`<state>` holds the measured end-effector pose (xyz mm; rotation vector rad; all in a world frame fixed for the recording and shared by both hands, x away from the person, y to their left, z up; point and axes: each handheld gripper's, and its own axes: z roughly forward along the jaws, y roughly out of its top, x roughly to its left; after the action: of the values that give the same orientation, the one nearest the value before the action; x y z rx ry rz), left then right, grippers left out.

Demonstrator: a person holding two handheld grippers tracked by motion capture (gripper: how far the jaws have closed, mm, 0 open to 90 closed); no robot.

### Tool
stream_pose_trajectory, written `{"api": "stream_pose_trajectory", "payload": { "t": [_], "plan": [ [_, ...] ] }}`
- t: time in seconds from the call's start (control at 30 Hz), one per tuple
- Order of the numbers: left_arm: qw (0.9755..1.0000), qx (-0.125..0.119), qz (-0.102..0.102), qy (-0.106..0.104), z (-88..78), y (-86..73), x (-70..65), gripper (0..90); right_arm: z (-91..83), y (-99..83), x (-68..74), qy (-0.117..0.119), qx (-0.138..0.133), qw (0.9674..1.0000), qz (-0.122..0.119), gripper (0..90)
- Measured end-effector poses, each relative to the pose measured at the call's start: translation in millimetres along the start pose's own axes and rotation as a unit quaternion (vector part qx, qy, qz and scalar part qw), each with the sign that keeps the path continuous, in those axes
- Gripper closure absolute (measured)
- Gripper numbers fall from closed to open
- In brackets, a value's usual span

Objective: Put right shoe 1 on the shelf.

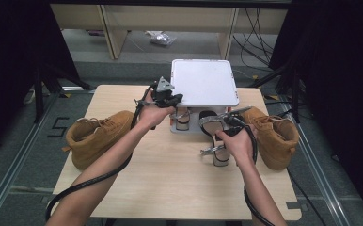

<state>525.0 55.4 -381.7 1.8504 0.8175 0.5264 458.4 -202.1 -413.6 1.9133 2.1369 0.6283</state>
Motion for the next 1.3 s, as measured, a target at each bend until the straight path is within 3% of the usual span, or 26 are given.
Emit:
{"api": "stream_pose_trajectory", "payload": {
  "t": [0.1,0.17,0.23,0.4,0.53,0.8,0.87,0.93,0.97,1.0,1.03,1.17,1.3],
  "plan": [
    [1.0,0.001,0.002,0.0,-0.1,0.0,-0.1,90.0,-12.8,-8.3,-6.9,0.018,-0.015,0.9997,-0.005,58.0],
    [1.0,0.001,0.002,0.002,-0.3,0.0,-0.3,90.0,-20.4,-13.9,-10.6,0.014,-0.024,0.9996,-0.005,64.2],
    [1.0,0.0,0.002,0.001,-0.2,-0.1,-0.3,90.0,-24.1,-19.9,-18.4,0.019,-0.041,0.9987,-0.025,69.9],
    [1.0,0.001,0.003,0.002,-0.3,-0.1,-0.3,90.0,-28.9,-34.4,-27.7,0.018,-0.027,0.9989,-0.033,80.0],
    [1.0,0.001,0.002,0.001,-0.3,0.0,-0.2,90.0,-22.8,-50.7,-31.8,0.024,0.007,0.9989,-0.038,87.5],
    [1.0,0.002,0.003,0.001,-0.5,0.1,0.1,90.0,-4.2,-79.1,-34.1,0.036,0.042,0.9972,-0.05,90.0],
    [1.0,0.002,0.003,0.001,-0.5,0.1,0.0,90.0,-2.5,-84.6,-28.9,0.036,0.069,0.9967,-0.022,90.0],
    [1.0,0.001,0.003,0.002,-0.4,0.0,-0.3,90.0,1.3,-88.3,-27.3,0.049,0.071,0.996,-0.02,90.0],
    [1.0,0.001,0.003,0.002,-0.4,0.1,-0.3,90.0,3.0,-90.9,-23.3,0.046,0.066,0.9968,-0.001,90.0],
    [1.0,0.002,0.003,0.002,-0.5,0.1,-0.2,90.0,5.2,-91.4,-25.5,0.046,0.063,0.9967,-0.022,90.0],
    [1.0,0.002,0.003,0.001,-0.6,0.0,0.0,90.0,7.2,-92.8,-25.1,0.049,0.056,0.9969,-0.026,90.0],
    [1.0,0.002,0.004,0.001,-0.8,0.1,0.1,90.0,12.7,-96.7,-22.3,0.051,0.036,0.9978,-0.022,90.0],
    [1.0,0.002,0.003,0.001,-0.6,0.2,-0.1,90.0,15.1,-97.6,-19.8,0.049,0.035,0.998,-0.018,90.0]
  ]
}}
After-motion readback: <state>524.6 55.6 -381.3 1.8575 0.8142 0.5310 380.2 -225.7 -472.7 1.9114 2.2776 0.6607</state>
